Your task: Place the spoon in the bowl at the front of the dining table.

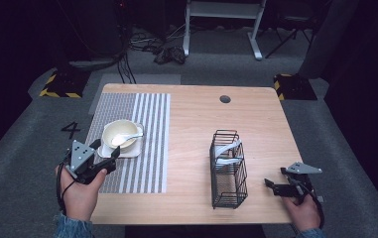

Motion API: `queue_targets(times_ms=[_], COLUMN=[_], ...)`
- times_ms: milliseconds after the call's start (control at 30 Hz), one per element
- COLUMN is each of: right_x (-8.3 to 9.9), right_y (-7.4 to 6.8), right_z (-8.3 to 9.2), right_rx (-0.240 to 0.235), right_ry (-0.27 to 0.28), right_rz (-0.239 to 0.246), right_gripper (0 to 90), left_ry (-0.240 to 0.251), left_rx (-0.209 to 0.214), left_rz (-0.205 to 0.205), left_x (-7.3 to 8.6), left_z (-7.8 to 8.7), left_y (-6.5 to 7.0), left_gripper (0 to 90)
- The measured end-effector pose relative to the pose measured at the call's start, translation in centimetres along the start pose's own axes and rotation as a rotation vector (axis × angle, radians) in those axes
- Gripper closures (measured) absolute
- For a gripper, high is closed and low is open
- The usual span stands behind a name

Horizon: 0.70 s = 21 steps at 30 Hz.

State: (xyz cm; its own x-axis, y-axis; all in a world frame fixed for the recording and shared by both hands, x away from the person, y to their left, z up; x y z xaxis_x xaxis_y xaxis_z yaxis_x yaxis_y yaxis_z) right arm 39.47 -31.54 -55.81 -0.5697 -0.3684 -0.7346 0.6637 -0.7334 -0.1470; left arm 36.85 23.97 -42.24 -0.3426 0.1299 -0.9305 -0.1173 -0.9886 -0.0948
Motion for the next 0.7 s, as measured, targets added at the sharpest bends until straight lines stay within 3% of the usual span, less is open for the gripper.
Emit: queue_targets(times_ms=[100,267,400,700], right_x=[0.0,0.0,0.0,0.0], right_y=[0.0,0.0,0.0,0.0], right_z=[0.0,0.0,0.0,0.0], right_rx=[0.0,0.001,0.001,0.001], right_ry=[0.0,0.0,0.0,0.0], right_rz=[0.0,0.0,0.0,0.0], right_gripper=[14.7,14.7,14.7,14.7], left_ry=[-0.032,-0.041,-0.054,-0.033], left_rx=[0.009,0.015,0.023,0.0], left_rz=[-0.014,0.015,0.015,0.029], left_x=[0.4,1.2,2.2,3.7], left_z=[0.6,1.4,1.5,1.9], left_y=[0.0,-0.2,-0.2,-0.6], left_gripper=[27.8,24.7,23.7,19.1])
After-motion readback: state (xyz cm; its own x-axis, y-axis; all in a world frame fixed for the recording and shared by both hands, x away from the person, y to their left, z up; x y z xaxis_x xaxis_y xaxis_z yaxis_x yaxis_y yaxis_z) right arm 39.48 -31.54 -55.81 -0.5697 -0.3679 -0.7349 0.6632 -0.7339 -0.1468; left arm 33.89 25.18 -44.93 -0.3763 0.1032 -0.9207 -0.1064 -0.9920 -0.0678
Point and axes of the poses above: each handheld gripper's, and its own axes: z roughly backward along the jaws, x roughly out of its underside, y roughly to its right, the point moved 8 cm from there along -z, roughly forward along the jaws, and after that the axes turned 13 degrees about -x, right-handed, at the moved point
